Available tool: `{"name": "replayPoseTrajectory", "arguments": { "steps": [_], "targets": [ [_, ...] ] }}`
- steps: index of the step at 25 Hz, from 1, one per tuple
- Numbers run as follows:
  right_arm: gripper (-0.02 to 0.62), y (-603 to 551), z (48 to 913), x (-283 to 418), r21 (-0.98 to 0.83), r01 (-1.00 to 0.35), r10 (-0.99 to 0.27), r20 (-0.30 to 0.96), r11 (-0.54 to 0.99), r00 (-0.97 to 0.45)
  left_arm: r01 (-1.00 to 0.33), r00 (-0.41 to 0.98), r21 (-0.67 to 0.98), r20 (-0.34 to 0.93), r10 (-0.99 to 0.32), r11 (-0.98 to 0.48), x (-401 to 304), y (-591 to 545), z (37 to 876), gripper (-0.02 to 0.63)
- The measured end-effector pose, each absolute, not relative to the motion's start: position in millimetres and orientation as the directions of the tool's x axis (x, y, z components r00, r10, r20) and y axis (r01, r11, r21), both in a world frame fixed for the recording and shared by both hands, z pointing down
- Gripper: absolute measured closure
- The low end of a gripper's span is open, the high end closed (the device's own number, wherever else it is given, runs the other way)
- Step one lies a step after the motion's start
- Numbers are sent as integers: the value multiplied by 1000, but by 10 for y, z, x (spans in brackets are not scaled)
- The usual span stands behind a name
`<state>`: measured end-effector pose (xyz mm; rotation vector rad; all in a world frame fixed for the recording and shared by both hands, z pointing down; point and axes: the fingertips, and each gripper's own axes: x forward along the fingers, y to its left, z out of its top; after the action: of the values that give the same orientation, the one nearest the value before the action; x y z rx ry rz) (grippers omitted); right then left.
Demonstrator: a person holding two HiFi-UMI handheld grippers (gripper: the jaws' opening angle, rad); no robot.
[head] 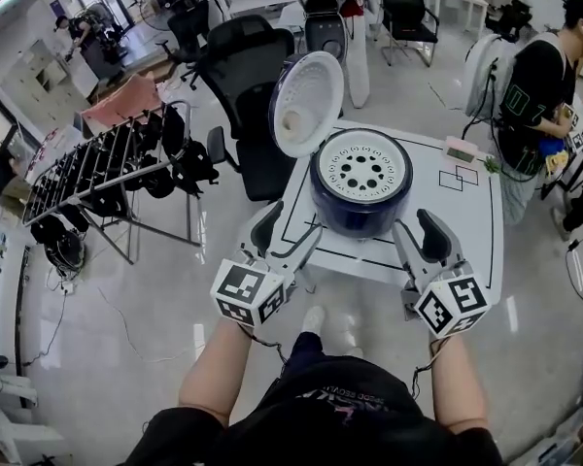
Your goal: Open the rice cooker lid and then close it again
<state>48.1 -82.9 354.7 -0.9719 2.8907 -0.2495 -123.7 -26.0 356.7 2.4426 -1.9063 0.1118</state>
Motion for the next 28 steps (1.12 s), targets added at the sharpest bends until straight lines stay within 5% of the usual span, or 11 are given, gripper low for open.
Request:
{"name": "replayPoseTrajectory", "arguments": {
  "steps": [28],
  "targets": [
    [397,-989,3658,494,-197,-610,-622,-2,768,-783,-975,221,-1,85,-972,-222,-1412,-429,3587,298]
  ]
}}
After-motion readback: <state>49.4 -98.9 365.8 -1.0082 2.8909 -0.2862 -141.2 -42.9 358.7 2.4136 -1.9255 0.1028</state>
